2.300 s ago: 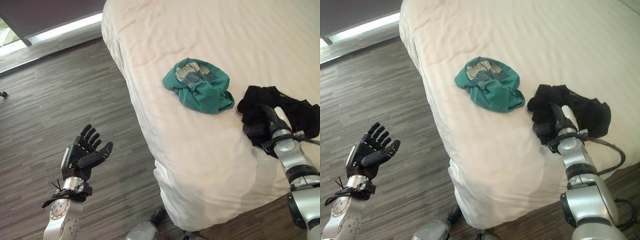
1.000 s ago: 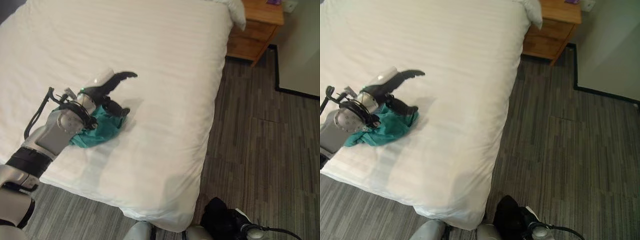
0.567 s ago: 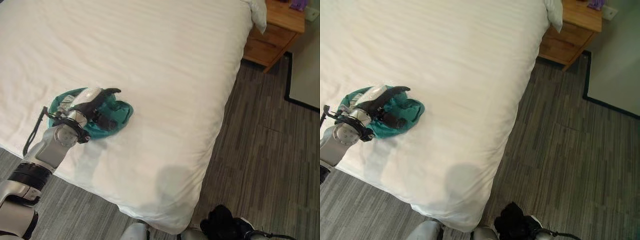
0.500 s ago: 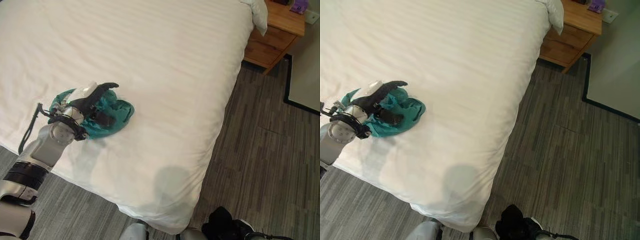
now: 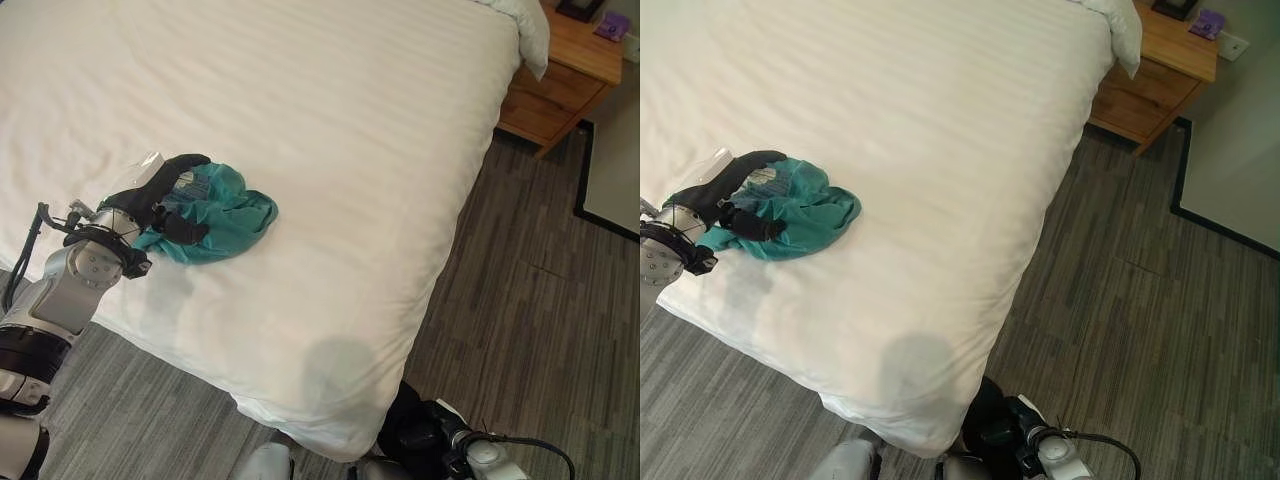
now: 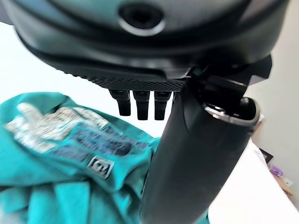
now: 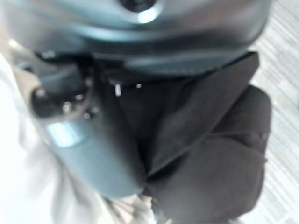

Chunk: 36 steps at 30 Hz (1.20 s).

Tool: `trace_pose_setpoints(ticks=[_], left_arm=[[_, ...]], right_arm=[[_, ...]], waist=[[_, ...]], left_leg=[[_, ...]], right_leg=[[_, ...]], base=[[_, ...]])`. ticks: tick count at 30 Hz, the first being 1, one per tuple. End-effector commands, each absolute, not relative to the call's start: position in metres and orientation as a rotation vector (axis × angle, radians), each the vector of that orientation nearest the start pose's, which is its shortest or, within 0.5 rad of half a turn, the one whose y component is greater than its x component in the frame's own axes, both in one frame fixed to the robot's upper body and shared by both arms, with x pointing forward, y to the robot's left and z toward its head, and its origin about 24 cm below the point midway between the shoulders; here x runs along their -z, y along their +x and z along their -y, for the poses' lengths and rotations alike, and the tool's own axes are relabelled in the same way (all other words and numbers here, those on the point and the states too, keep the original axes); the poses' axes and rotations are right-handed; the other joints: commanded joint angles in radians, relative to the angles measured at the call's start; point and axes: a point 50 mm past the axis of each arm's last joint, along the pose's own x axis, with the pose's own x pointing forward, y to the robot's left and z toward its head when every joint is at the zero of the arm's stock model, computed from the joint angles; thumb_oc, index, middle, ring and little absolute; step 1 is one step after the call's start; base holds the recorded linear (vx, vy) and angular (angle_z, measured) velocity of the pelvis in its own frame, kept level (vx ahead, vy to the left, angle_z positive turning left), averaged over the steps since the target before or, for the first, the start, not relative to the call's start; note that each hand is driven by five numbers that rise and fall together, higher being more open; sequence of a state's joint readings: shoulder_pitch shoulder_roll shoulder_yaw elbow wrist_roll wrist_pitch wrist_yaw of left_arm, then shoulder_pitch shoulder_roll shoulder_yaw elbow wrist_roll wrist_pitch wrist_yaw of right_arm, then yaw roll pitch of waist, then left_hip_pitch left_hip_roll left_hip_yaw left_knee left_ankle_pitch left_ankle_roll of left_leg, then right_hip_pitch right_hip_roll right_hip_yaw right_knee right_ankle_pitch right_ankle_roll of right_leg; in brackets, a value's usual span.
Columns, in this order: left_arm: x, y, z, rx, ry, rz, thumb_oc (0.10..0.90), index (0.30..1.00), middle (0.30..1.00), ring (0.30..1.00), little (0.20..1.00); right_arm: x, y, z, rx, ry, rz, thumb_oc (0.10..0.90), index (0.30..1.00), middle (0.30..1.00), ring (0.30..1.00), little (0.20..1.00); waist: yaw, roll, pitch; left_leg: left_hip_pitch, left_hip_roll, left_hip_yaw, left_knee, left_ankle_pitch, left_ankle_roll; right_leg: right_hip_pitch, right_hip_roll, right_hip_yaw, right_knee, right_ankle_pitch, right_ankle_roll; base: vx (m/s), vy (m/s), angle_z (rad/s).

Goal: Pick up bed clothes into laundry basket.

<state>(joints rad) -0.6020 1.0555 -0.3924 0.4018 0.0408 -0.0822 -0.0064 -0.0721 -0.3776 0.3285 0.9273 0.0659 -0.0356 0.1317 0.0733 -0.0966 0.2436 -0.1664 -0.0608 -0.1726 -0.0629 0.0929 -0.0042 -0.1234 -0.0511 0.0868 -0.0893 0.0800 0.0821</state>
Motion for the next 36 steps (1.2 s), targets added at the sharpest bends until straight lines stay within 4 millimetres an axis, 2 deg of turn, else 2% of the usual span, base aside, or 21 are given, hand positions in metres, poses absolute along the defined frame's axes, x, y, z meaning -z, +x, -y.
trace_pose_setpoints(ticks=[1, 4, 5, 6, 9, 10, 12, 13, 14, 16, 17, 18, 19, 20, 22, 24, 29, 30, 31, 33, 36], left_arm=[[-0.187, 0.343, -0.304, -0.03, 1.146, 0.07, 0.8, 0.9, 0.9, 0.9, 0.9], [-0.147, 0.348, -0.297, 0.026, 1.133, -0.049, 0.8, 0.9, 0.9, 0.9, 0.9], [-0.147, 0.348, -0.296, 0.026, 1.133, -0.048, 0.8, 0.9, 0.9, 0.9, 0.9], [-0.117, 0.352, -0.286, 0.038, 1.059, -0.12, 0.8, 0.9, 0.9, 0.9, 0.9], [-0.102, 0.357, -0.276, 0.052, 1.042, -0.154, 0.8, 0.9, 0.9, 0.9, 0.9], [-0.089, 0.358, -0.265, 0.077, 1.002, -0.184, 0.8, 0.9, 0.9, 0.9, 0.9], [-0.084, 0.36, -0.257, 0.109, 0.991, -0.194, 0.8, 0.9, 0.9, 0.9, 0.9], [-0.086, 0.36, -0.255, 0.113, 0.974, -0.182, 0.696, 0.745, 0.745, 0.745, 0.745], [-0.089, 0.36, -0.254, 0.112, 0.939, -0.164, 0.4, 0.3, 0.3, 0.3, 0.3], [-0.097, 0.358, -0.254, 0.111, 0.853, -0.127, 0.4, 0.3, 0.3, 0.3, 0.3], [-0.11, 0.356, -0.252, 0.102, 0.766, -0.053, 0.4, 0.3, 0.3, 0.3, 0.3], [-0.11, 0.356, -0.252, 0.101, 0.765, -0.055, 0.4, 0.3, 0.3, 0.3, 0.3], [-0.131, 0.342, -0.257, 0.058, 0.54, 0.088, 0.4, 0.3, 0.3, 0.3, 0.3], [-0.137, 0.33, -0.267, 0.017, 0.412, 0.144, 0.4, 0.3, 0.3, 0.3, 0.3], [-0.135, 0.308, -0.281, -0.045, 0.283, 0.19, 0.4, 0.3, 0.3, 0.3, 0.3], [-0.123, 0.278, -0.303, -0.154, 0.158, 0.211, 0.4, 0.3, 0.3, 0.3, 0.3], [-0.123, 0.277, -0.303, -0.155, 0.157, 0.211, 0.4, 0.3, 0.3, 0.3, 0.3], [-0.092, 0.236, -0.332, -0.36, -0.008, 0.178, 0.4, 0.3, 0.3, 0.3, 0.3], [-0.058, 0.182, -0.347, -0.524, -0.09, 0.1, 0.4, 0.3, 0.3, 0.3, 0.3], [-0.045, 0.167, -0.345, -0.558, -0.154, 0.072, 0.4, 0.3, 0.3, 0.3, 0.3], [-0.032, 0.163, -0.331, -0.53, -0.186, 0.035, 0.4, 0.3, 0.3, 0.3, 0.3]], right_arm=[[0.119, 0.157, 0.254, -0.22, -0.452, -0.939, 0.4, 0.3, 0.3, 0.3, 0.3], [0.119, 0.16, 0.251, -0.236, -0.473, -0.932, 0.4, 0.3, 0.3, 0.3, 0.3], [0.119, 0.16, 0.252, -0.236, -0.473, -0.932, 0.4, 0.3, 0.3, 0.3, 0.3], [0.119, 0.161, 0.248, -0.244, -0.483, -0.926, 0.4, 0.3, 0.3, 0.3, 0.3], [0.12, 0.162, 0.247, -0.243, -0.487, -0.921, 0.4, 0.3, 0.3, 0.3, 0.3], [0.121, 0.162, 0.246, -0.244, -0.493, -0.928, 0.4, 0.3, 0.3, 0.3, 0.3], [0.122, 0.162, 0.244, -0.25, -0.498, -0.934, 0.4, 0.3, 0.3, 0.3, 0.3], [0.121, 0.162, 0.246, -0.248, -0.501, -0.934, 0.4, 0.3, 0.3, 0.3, 0.3], [0.121, 0.162, 0.247, -0.245, -0.498, -0.931, 0.4, 0.3, 0.3, 0.3, 0.3], [0.118, 0.163, 0.25, -0.231, -0.493, -0.919, 0.4, 0.3, 0.3, 0.3, 0.3], [0.116, 0.164, 0.253, -0.213, -0.483, -0.91, 0.4, 0.3, 0.3, 0.3, 0.3], [0.116, 0.163, 0.253, -0.214, -0.484, -0.91, 0.4, 0.3, 0.3, 0.3, 0.3], [0.105, 0.17, 0.262, -0.143, -0.45, -0.85, 0.4, 0.3, 0.3, 0.3, 0.3], [0.099, 0.174, 0.27, -0.076, -0.404, -0.814, 0.4, 0.3, 0.3, 0.3, 0.3], [0.09, 0.178, 0.283, 0.021, -0.362, -0.767, 0.4, 0.3, 0.3, 0.3, 0.3], [0.067, 0.189, 0.298, 0.113, -0.348, -0.647, 0.4, 0.3, 0.3, 0.3, 0.3], [0.067, 0.189, 0.298, 0.112, -0.348, -0.647, 0.4, 0.3, 0.3, 0.3, 0.3], [0.019, 0.206, 0.319, 0.238, -0.335, -0.415, 0.4, 0.3, 0.3, 0.3, 0.3], [-0.06, 0.213, 0.341, 0.342, -0.464, -0.116, 0.4, 0.3, 0.3, 0.3, 0.3], [-0.103, 0.212, 0.346, 0.396, -0.503, 0.054, 0.4, 0.3, 0.3, 0.3, 0.3], [-0.138, 0.217, 0.345, 0.432, -0.508, 0.228, 0.4, 0.3, 0.3, 0.3, 0.3]], waist=[[-0.009, 0.014, -0.028], [-0.025, -0.013, -0.01], [-0.025, -0.013, -0.011], [-0.042, -0.036, -0.001], [-0.051, -0.045, 0.003], [-0.058, -0.054, 0.005], [-0.062, -0.059, 0.004], [-0.06, -0.058, 0.003], [-0.059, -0.055, 0.001], [-0.054, -0.045, -0.003], [-0.047, -0.037, -0.005], [-0.048, -0.037, -0.005], [-0.04, -0.016, -0.013], [-0.031, -0.004, -0.016], [-0.024, 0.014, -0.031], [-0.015, 0.03, -0.046], [-0.016, 0.031, -0.047], [-0.005, 0.051, -0.068], [0.014, 0.08, -0.093], [0.024, 0.087, -0.1], [0.053, 0.094, -0.093]], left_leg=[[-0.043, 0.037, -0.001, -0.018, -0.01, 0.001], [-0.062, 0.046, 0.006, -0.022, -0.004, -0.001], [-0.062, 0.046, 0.006, -0.022, -0.004, -0.001], [-0.078, 0.053, 0.008, -0.024, 0.001, -0.003], [-0.091, 0.057, 0.005, -0.024, 0.005, -0.004], [-0.093, 0.061, 0.005, -0.024, 0.005, -0.005], [-0.09, 0.063, 0.006, -0.024, 0.003, -0.004], [-0.086, 0.064, 0.008, -0.024, 0.002, -0.004], [-0.082, 0.063, 0.009, -0.024, 0.0, -0.004], [-0.075, 0.062, 0.009, -0.024, -0.004, -0.003], [-0.071, 0.06, 0.007, -0.024, -0.005, -0.003], [-0.069, 0.061, 0.007, -0.024, -0.006, -0.003], [-0.055, 0.056, 0.002, -0.024, -0.008, -0.004], [-0.045, 0.053, 0.0, -0.024, -0.011, -0.005], [-0.037, 0.048, -0.003, -0.024, -0.009, -0.008], [-0.024, 0.045, -0.01, -0.024, -0.009, -0.012], [-0.024, 0.045, -0.01, -0.024, -0.009, -0.012], [0.0, 0.041, -0.01, -0.024, -0.011, -0.018], [-0.002, 0.049, -0.03, -0.024, 0.027, -0.043], [-0.003, 0.051, -0.052, -0.024, 0.038, -0.06], [-0.023, 0.051, -0.085, -0.022, 0.075, -0.086]], right_leg=[[0.02, -0.04, 0.023, 0.035, -0.034, 0.099], [-0.001, -0.028, 0.037, 0.034, -0.023, 0.097], [-0.001, -0.028, 0.037, 0.034, -0.023, 0.097], [-0.017, -0.019, 0.046, 0.03, -0.018, 0.094], [-0.03, -0.012, 0.05, 0.028, -0.015, 0.09], [-0.032, -0.006, 0.056, 0.023, -0.014, 0.089], [-0.032, 0.0, 0.063, 0.02, -0.016, 0.089], [-0.031, 0.002, 0.068, 0.02, -0.017, 0.089], [-0.029, 0.003, 0.071, 0.02, -0.019, 0.089], [-0.023, 0.002, 0.072, 0.021, -0.027, 0.086], [-0.019, 0.001, 0.071, 0.023, -0.032, 0.084], [-0.018, 0.001, 0.071, 0.023, -0.033, 0.084], [-0.007, -0.005, 0.058, 0.032, -0.048, 0.079], [0.003, -0.008, 0.051, 0.036, -0.057, 0.077], [0.01, -0.012, 0.042, 0.041, -0.064, 0.07], [0.022, -0.015, 0.034, 0.053, -0.08, 0.063], [0.022, -0.015, 0.033, 0.053, -0.081, 0.063], [0.05, -0.019, 0.021, 0.067, -0.108, 0.048], [0.077, -0.007, -0.005, 0.064, -0.123, 0.022], [0.1, 0.007, -0.025, 0.054, -0.14, 0.005], [0.125, 0.03, -0.056, 0.055, -0.159, -0.017]], base=[[-0.09, -0.012, -0.02], [-0.06, 0.011, -0.04], [-0.06, 0.016, -0.01], [-0.04, 0.015, 0.04], [-0.02, 0.007, 0.01], [0.0, 0.0, 0.0], [0.0, 0.0, 0.0], [0.0, 0.0, 0.0], [0.0, 0.023, -0.09], [-0.01, 0.019, -0.16], [0.0, 0.007, -0.11], [0.0, 0.001, -0.09], [0.02, -0.003, -0.04], [0.02, 0.005, -0.1], [0.0, -0.009, -0.1], [0.0, -0.029, -0.1], [0.0, -0.01, 0.11], [-0.08, -0.224, 0.08], [-0.07, -0.293, -0.03], [-0.09, -0.267, -0.1], [-0.11, -0.197, 0.54]])
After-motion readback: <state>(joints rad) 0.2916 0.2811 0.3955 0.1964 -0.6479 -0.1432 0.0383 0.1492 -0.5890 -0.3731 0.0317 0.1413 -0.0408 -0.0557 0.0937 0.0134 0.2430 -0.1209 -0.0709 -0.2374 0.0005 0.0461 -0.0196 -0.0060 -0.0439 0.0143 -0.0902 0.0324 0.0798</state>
